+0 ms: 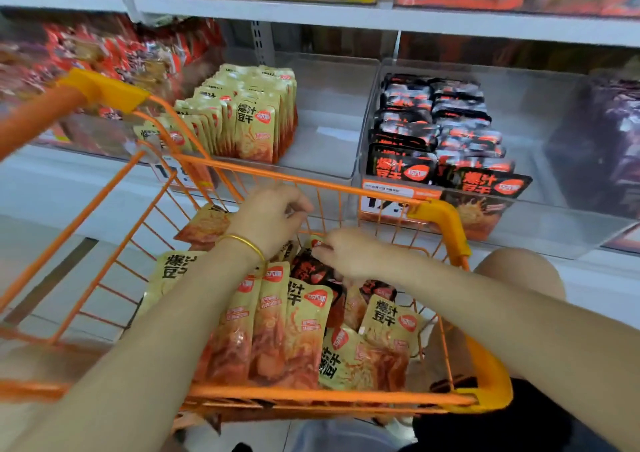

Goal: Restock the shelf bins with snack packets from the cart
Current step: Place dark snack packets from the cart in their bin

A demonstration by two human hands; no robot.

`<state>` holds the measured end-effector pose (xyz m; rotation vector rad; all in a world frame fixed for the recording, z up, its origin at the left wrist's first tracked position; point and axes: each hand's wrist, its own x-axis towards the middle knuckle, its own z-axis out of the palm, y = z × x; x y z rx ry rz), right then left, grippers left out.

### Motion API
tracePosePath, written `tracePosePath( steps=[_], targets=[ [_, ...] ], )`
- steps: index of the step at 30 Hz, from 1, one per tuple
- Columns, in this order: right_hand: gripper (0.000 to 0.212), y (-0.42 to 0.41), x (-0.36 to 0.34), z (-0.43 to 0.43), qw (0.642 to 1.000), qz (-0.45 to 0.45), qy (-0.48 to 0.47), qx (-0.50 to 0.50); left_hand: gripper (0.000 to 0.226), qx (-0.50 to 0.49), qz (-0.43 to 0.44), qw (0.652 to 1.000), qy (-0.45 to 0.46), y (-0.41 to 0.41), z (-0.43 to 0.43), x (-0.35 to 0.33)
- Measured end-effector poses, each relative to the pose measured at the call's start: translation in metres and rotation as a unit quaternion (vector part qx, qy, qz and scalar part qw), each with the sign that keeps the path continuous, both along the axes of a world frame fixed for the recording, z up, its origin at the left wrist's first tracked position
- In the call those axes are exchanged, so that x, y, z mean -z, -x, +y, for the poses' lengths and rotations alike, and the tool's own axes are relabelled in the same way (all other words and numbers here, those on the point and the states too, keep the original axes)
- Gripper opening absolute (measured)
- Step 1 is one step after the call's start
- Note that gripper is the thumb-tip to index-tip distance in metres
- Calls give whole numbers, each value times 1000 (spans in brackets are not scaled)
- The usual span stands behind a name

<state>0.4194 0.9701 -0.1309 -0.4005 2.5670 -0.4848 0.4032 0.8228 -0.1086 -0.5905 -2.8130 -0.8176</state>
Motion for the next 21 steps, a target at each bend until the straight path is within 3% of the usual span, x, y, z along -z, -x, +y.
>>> tracePosePath(
  steps=[5, 9, 12, 14, 18, 21],
  targets=[
    [45, 6, 13, -4, 998, -42, 18, 34, 13, -2, -18, 1000, -9, 0, -3, 4],
    [31, 6, -6, 15, 994, 0, 93, 66, 14, 2, -49, 999, -18, 0, 0, 6],
    [24, -3, -25, 35, 969, 8, 232, 88, 26, 16, -119, 992, -44, -3, 6, 3],
    [23, -9, -36, 44, 960, 40, 264, 86, 33, 32, -169, 983, -68, -6, 11, 0],
    [12, -15, -50, 61, 928, 110, 325, 146, 22, 56, -223, 958, -170, -10, 24, -8],
    [10, -20, -56, 78, 883, 76, 418, 198, 18, 56, -209, 940, -262, -8, 42, -26]
  ],
)
